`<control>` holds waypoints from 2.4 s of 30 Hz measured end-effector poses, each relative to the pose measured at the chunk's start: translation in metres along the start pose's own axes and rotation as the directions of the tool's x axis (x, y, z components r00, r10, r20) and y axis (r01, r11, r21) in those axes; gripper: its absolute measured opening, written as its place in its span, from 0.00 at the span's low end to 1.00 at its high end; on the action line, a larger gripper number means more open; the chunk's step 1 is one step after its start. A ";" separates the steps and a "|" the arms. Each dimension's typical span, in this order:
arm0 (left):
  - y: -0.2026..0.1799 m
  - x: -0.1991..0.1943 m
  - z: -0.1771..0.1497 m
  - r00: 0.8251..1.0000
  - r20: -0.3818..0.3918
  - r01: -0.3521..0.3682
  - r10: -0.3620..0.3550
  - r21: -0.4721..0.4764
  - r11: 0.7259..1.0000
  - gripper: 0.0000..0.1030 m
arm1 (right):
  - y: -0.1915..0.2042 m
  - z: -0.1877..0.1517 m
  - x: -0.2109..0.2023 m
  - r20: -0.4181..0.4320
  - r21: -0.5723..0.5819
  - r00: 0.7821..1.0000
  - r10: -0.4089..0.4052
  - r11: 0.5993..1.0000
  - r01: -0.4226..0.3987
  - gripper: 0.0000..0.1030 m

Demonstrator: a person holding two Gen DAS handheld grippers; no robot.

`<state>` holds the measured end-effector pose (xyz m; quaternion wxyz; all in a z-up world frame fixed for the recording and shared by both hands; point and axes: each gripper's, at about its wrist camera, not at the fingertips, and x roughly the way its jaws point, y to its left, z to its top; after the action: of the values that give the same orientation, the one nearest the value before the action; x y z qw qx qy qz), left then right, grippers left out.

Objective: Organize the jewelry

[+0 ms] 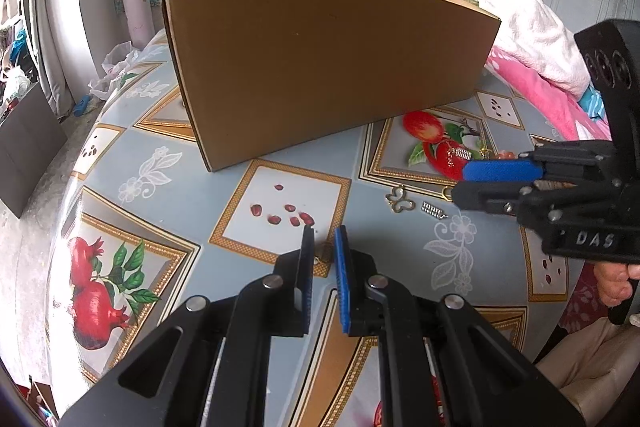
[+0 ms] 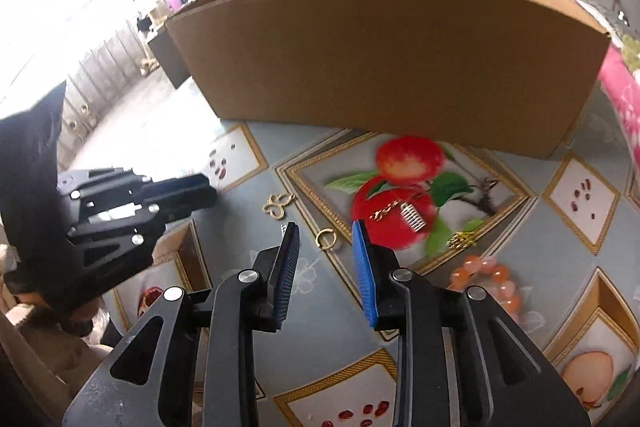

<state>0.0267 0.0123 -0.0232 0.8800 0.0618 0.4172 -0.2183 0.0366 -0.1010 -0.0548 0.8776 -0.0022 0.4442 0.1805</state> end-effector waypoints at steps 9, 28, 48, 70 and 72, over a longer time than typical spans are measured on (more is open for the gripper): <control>-0.001 0.000 0.000 1.000 0.001 0.000 0.000 0.002 1.000 0.09 | 0.021 0.002 0.003 -0.005 -0.071 0.999 -0.052 0.996 0.051 0.16; -0.001 -0.009 -0.001 0.998 0.031 0.052 -0.052 0.001 0.999 0.08 | -0.004 -0.010 -0.022 0.049 -0.040 0.998 -0.050 0.998 0.052 0.08; -0.009 -0.013 -0.002 0.998 -0.053 0.047 -0.046 0.023 0.999 0.18 | -0.015 -0.014 -0.048 0.119 -0.031 0.993 0.003 1.000 0.001 0.08; -0.019 0.002 0.002 0.998 -0.014 -0.065 0.067 0.100 0.993 0.10 | -0.025 -0.016 -0.047 0.141 0.001 0.990 0.028 1.000 -0.028 0.08; -0.019 0.002 0.001 0.998 -0.014 -0.064 0.065 0.099 0.993 0.10 | -0.026 -0.016 -0.049 0.146 0.003 0.989 0.026 1.000 -0.027 0.08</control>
<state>0.0200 -0.0061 -0.0223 0.8789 0.1206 0.4113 -0.2096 0.0057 -0.1433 -0.0309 0.9052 0.0191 0.3792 0.1907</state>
